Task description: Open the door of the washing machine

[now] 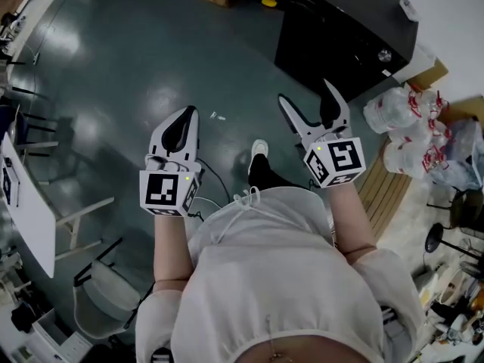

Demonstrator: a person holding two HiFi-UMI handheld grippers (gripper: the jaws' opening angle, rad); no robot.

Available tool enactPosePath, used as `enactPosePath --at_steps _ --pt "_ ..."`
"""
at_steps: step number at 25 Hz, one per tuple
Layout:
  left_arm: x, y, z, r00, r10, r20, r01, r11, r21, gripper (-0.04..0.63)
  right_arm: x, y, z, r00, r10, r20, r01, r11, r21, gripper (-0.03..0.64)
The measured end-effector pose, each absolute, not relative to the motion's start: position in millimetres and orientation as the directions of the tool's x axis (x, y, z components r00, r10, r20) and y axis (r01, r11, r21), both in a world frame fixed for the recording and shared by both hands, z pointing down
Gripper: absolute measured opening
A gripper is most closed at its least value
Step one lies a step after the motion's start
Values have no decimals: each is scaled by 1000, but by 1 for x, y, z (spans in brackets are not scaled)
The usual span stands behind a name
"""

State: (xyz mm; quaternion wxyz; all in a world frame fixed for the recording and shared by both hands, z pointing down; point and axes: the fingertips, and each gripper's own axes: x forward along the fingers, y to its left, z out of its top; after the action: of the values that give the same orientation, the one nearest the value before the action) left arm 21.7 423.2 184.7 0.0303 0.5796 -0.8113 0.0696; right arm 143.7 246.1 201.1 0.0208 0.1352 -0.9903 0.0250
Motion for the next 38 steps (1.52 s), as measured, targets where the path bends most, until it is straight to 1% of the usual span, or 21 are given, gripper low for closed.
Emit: enactPosePath --at_steps 5,8,12,17,24,28,33,38 --pt "-48 358 187 -306 -940 152 -952 296 -84 21 67 183 208 -968 -238 82 -244 968 -60 365" --pt "-85 317 188 -303 -939 162 -952 290 -99 21 31 144 207 -966 -243 84 -249 967 -55 360" --pt "-120 271 190 -287 -945 158 -957 274 -97 21 1 101 211 -959 -264 99 -268 963 -32 353" --pt "-143 212 198 -231 -959 166 -971 217 -99 21 -14 51 230 -934 -326 145 -331 944 -13 351" --pt "-178 125 211 -82 -981 178 -992 64 -105 21 -39 -10 253 -874 -443 200 -456 889 -25 350" --pt "-200 65 220 49 -979 196 -995 -65 -80 21 -54 -45 266 -812 -531 242 -553 833 -29 348" --pt "-234 -4 228 192 -958 215 -978 -206 -42 21 -74 -91 282 -705 -648 286 -688 724 -56 347" --pt "-259 -64 258 337 -902 269 -936 -353 -9 21 -87 -134 319 -561 -743 366 -820 560 -120 347"
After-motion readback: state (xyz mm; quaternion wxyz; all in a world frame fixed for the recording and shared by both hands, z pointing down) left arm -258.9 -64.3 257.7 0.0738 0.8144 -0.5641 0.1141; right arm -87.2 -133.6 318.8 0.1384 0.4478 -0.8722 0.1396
